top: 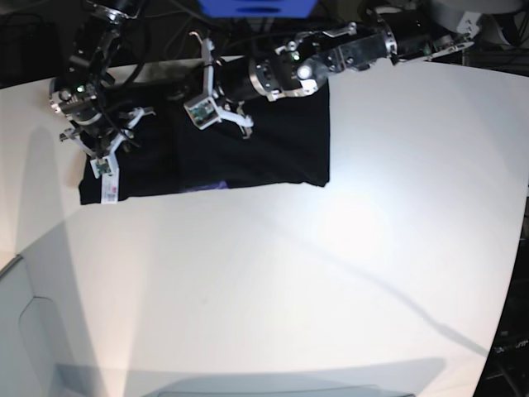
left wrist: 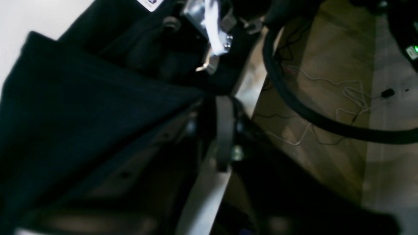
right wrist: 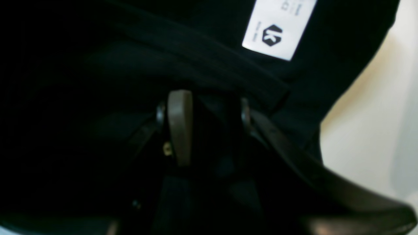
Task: Fold the T-shirt properly
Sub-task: 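Press and smooth the folded layer with the left gripper, then grasp both ends of the folded bundle with both grippers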
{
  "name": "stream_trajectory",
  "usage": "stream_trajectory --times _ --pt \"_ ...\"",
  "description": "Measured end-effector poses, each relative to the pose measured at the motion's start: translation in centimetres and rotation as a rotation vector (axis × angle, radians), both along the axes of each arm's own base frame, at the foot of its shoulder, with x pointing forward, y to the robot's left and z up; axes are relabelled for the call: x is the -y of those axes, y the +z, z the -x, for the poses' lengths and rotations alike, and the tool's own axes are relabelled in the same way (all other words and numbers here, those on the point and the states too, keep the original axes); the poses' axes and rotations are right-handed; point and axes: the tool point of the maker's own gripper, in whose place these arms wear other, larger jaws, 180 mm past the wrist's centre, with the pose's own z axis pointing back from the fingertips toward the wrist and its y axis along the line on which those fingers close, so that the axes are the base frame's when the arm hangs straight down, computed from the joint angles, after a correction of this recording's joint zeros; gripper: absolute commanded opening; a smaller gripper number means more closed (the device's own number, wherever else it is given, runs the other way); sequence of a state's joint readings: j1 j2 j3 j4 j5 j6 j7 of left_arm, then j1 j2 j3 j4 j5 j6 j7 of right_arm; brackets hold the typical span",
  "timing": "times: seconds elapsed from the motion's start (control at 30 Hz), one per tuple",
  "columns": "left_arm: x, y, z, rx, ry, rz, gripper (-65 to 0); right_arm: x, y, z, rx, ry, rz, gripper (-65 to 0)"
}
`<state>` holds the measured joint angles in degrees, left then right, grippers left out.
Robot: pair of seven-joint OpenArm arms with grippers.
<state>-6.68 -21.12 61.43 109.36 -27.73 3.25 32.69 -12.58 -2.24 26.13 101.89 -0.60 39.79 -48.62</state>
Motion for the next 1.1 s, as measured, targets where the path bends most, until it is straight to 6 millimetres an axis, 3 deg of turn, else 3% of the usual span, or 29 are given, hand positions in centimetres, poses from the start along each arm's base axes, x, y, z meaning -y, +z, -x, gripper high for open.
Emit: stream_trajectory --times 0.1,0.2,0.43,0.53,0.63,0.7,0.83,1.0,1.1 --pt "-0.8 1.0 -2.1 0.026 0.07 0.023 -32.8 0.0 0.0 0.0 0.0 0.0 0.0 -44.9" --pt "-2.0 3.0 -3.9 0.045 0.163 0.087 -26.6 0.0 0.1 -0.3 0.002 0.0 0.001 -44.9" --pt "-4.7 3.2 -8.1 0.076 0.299 0.073 -26.5 0.0 0.1 -0.4 0.004 0.0 0.0 -44.9" --pt "-6.5 1.1 -9.2 0.046 0.364 0.029 -26.5 0.0 0.1 -0.4 0.005 0.0 0.001 -44.9" --pt "-7.6 -3.0 -9.8 -0.028 0.415 -0.055 -26.5 0.0 0.2 -0.4 0.007 0.0 0.001 -44.9" --pt "-6.9 -5.0 -9.9 -0.083 0.44 -0.074 -26.5 0.1 0.4 -0.5 0.011 -0.004 0.005 -44.9" --pt "-4.3 -6.4 -10.7 -0.132 0.44 -0.063 -26.5 0.3 2.4 -1.7 0.076 -0.002 0.022 -44.9" --pt "-3.7 -5.6 -11.5 -0.124 0.45 -0.038 -26.5 0.7 5.5 -2.3 0.154 0.004 0.077 -44.9" --pt "-5.0 -2.8 -11.9 -0.078 0.457 0.007 -26.4 0.7 6.8 -2.4 0.19 0.01 0.094 -44.9"
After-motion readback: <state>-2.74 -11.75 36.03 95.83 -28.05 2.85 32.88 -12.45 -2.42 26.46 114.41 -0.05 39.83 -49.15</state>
